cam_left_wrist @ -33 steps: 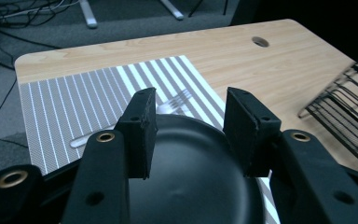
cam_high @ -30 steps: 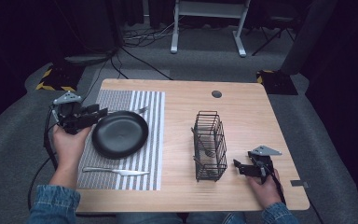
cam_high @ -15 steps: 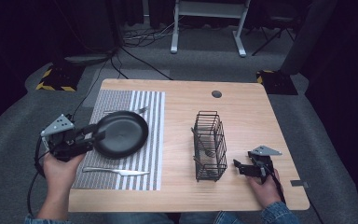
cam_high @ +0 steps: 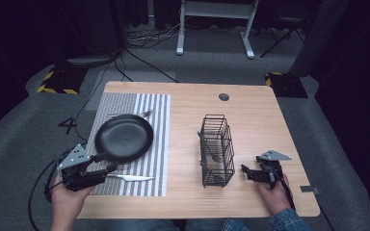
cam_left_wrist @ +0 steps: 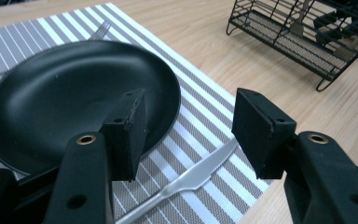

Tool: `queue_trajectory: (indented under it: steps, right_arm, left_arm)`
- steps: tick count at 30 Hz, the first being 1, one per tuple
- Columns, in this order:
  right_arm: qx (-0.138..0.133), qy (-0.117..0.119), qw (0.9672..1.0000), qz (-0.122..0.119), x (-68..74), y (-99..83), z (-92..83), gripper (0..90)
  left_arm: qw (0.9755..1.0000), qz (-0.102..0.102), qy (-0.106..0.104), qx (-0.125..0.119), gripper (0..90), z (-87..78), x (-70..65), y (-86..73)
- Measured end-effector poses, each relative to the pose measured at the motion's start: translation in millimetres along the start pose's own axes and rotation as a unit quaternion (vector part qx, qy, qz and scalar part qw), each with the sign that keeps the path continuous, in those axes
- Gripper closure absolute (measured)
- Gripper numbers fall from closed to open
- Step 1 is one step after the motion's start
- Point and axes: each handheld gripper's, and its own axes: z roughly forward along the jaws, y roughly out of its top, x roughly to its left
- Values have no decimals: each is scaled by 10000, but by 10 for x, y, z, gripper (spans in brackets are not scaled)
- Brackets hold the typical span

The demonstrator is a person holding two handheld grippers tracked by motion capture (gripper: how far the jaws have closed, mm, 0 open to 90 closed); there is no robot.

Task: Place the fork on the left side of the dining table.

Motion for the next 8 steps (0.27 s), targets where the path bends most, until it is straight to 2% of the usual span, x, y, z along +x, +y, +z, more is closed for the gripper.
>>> queue_trajectory:
  steps: [3, 6, 8]
  right_arm:
    - [1, 4, 10000, -9, -1, 0, 0, 237]
    - [0, 4, 10000, -3, 0, 0, 0, 237]
    - [2, 4, 10000, -7, 0, 0, -1, 237]
  left_arm:
    - [10000, -53, -73, -2, 443, 11, -10, -99]
    - [9999, 42, -64, 66, 434, 36, -21, -189]
    - [9999, 10, -71, 99, 432, 55, -24, -251]
